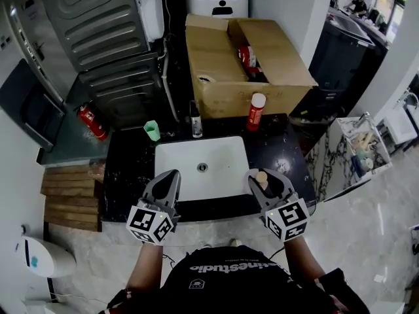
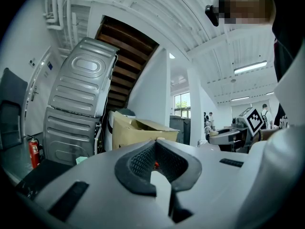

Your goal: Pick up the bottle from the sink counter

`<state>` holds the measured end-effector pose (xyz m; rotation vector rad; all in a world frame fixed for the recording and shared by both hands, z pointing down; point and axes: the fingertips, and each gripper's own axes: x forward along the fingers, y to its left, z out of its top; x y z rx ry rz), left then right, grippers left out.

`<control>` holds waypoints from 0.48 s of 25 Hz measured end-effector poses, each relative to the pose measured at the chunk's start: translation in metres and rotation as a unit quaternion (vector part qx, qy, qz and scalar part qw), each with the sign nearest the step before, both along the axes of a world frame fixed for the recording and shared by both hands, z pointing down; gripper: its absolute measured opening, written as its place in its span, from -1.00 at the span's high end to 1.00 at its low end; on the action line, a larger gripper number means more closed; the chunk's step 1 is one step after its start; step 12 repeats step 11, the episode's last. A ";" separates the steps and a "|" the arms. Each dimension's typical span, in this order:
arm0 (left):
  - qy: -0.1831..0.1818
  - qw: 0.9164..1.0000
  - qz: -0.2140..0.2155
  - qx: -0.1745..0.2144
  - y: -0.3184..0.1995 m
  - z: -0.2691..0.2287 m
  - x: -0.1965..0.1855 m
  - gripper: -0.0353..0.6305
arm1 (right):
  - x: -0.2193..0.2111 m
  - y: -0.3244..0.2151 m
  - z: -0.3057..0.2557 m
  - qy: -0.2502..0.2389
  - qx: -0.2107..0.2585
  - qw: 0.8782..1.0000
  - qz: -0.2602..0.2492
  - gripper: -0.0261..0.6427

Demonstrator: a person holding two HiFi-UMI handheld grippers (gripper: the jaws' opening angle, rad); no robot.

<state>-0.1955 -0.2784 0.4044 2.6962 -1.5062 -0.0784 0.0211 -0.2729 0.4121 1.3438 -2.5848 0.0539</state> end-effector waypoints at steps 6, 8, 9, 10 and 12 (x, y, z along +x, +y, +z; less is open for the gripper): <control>0.001 1.000 0.002 0.001 -0.001 0.000 0.002 0.86 | 0.003 -0.001 0.001 -0.002 0.002 1.000 0.006 0.42; 0.002 1.000 0.002 0.001 -0.002 0.001 0.001 0.86 | 0.002 -0.002 0.003 -0.001 0.001 1.000 0.008 0.42; 0.003 1.000 0.003 0.001 -0.002 0.001 0.001 0.86 | 0.002 -0.003 0.003 -0.001 0.000 1.000 0.009 0.42; 0.003 1.000 0.003 0.001 -0.003 0.001 0.000 0.86 | 0.001 -0.004 0.003 -0.001 -0.001 1.000 0.009 0.42; 0.003 1.000 0.003 0.001 -0.004 0.001 0.000 0.86 | 0.001 -0.005 0.003 -0.002 -0.002 1.000 0.009 0.42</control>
